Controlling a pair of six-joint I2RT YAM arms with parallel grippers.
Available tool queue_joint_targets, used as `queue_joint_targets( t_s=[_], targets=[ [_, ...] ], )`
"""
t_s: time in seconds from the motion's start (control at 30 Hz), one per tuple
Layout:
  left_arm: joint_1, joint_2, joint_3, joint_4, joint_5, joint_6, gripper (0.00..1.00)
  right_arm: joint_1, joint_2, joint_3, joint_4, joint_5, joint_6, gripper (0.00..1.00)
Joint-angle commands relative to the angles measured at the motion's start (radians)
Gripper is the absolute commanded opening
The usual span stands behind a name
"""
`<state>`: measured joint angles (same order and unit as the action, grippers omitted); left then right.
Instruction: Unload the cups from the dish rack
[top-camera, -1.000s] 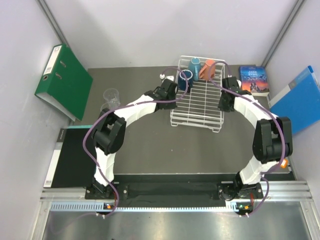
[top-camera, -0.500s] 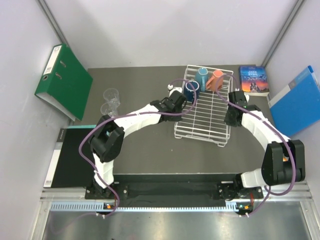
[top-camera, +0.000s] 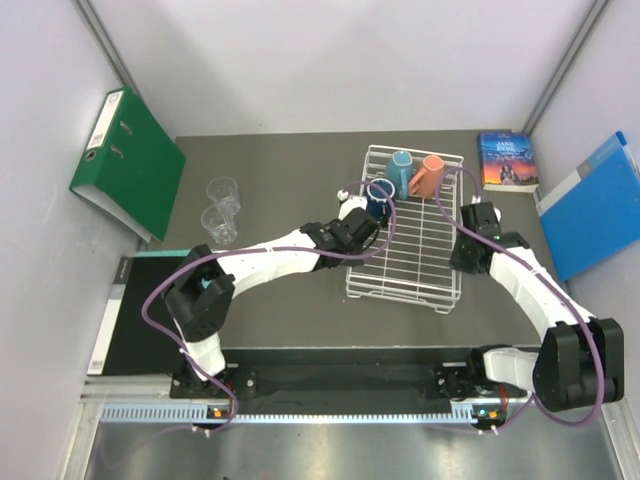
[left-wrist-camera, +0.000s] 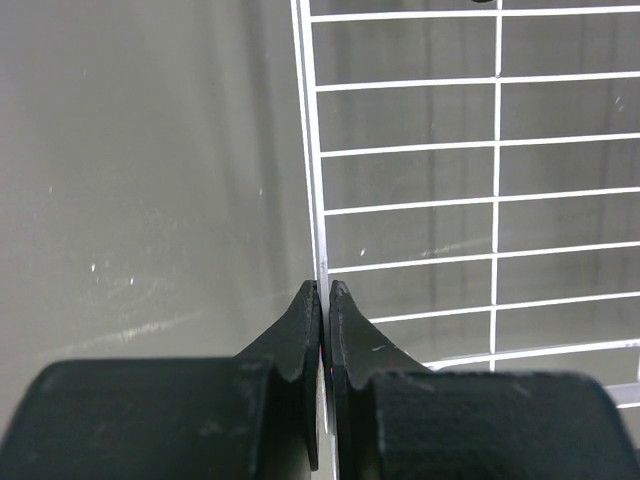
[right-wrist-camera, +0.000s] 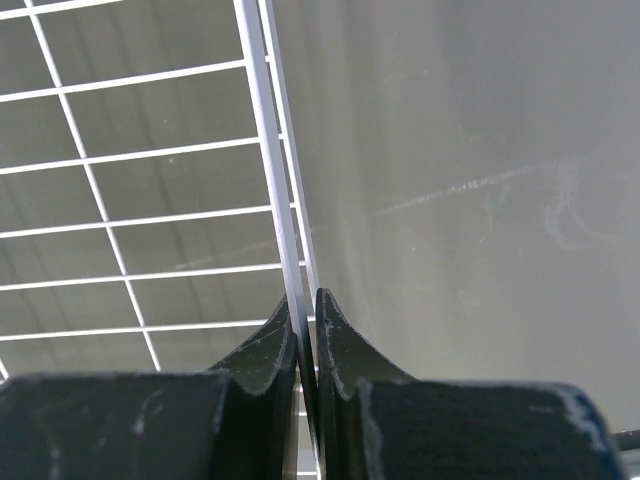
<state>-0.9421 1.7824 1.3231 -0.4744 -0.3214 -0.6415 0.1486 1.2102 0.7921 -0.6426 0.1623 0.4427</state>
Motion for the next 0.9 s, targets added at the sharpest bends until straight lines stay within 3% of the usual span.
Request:
queue_joint_targets(
  t_s=[0.0,0.23,0.43,0.87],
  targets=[
    [-0.110,-0.098,-0.041,-0.105,0.194,0.020,0.00,0.017,0.006,-0.024,0.052,-0.073,0.159,0.00],
    [-0.107,-0.195,-0.125,-0.109,0.076,-0.055,0.00,0.068,0.143,0.097,0.073,-0.116,0.117,0.00],
    [-0.093,-0.230,-0.150,-0.153,0.033,-0.101,0.00,0.183,0.253,0.191,0.101,-0.124,0.140,0.00],
    [0.048,-0.342,-0.259,-0.276,-0.011,-0.153,0.00,0.393,0.377,0.248,0.185,-0.147,0.254,0.00]
  ],
)
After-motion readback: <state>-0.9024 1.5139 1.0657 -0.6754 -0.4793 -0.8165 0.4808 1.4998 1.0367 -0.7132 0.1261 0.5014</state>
